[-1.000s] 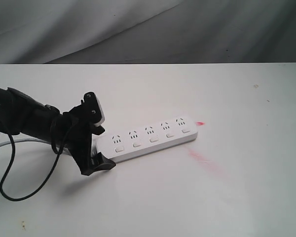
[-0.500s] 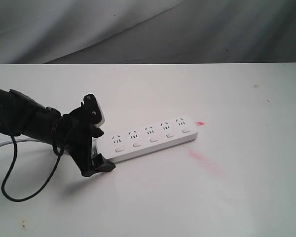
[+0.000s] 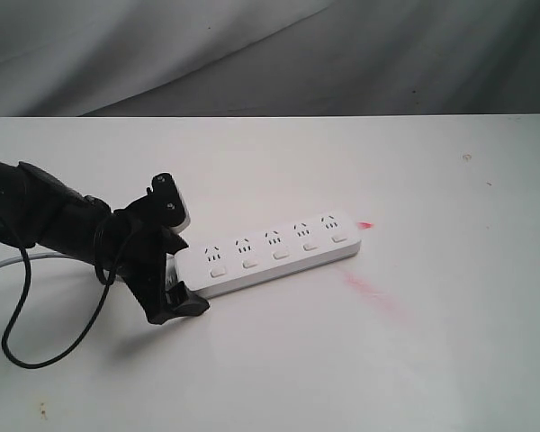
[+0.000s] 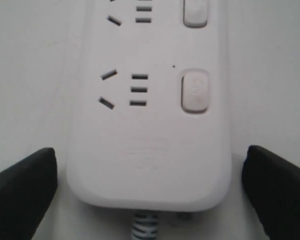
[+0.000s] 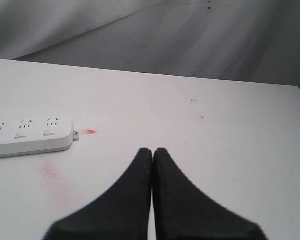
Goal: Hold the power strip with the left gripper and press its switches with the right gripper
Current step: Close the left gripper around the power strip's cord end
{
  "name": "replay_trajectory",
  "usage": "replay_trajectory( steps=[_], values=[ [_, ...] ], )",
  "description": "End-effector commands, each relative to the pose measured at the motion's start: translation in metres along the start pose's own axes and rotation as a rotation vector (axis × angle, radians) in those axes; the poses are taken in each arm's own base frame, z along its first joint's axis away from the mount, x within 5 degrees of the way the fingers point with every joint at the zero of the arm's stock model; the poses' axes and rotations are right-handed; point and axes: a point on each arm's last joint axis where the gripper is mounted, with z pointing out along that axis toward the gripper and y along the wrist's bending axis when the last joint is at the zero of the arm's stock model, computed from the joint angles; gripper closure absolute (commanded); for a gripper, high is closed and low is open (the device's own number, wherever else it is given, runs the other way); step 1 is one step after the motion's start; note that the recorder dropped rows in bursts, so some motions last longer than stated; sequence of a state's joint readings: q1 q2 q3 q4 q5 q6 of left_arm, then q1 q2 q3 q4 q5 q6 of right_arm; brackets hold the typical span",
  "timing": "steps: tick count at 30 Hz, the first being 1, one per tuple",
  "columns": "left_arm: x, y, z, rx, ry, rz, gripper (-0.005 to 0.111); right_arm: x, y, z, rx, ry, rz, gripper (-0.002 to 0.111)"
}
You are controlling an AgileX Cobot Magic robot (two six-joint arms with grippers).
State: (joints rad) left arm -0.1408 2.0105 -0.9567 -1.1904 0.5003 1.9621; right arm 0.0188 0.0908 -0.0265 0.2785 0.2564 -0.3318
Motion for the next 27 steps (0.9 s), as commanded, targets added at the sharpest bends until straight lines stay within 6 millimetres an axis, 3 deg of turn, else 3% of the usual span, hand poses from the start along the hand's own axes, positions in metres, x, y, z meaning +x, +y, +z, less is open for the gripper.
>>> replay_trajectory(
  steps=[1,27],
  values=[
    [0.0018,0.0009,0.0000,-0.004,0.015,0.018,0.013,0.0015,-0.0005,0.0002,0.009,-0.001,0.000,0.108],
    [0.0043,0.0021,0.0000,-0.015,0.042,0.063,0.013,0.0015,-0.0005,0.0002,0.009,-0.001,0.000,0.108]
  ],
)
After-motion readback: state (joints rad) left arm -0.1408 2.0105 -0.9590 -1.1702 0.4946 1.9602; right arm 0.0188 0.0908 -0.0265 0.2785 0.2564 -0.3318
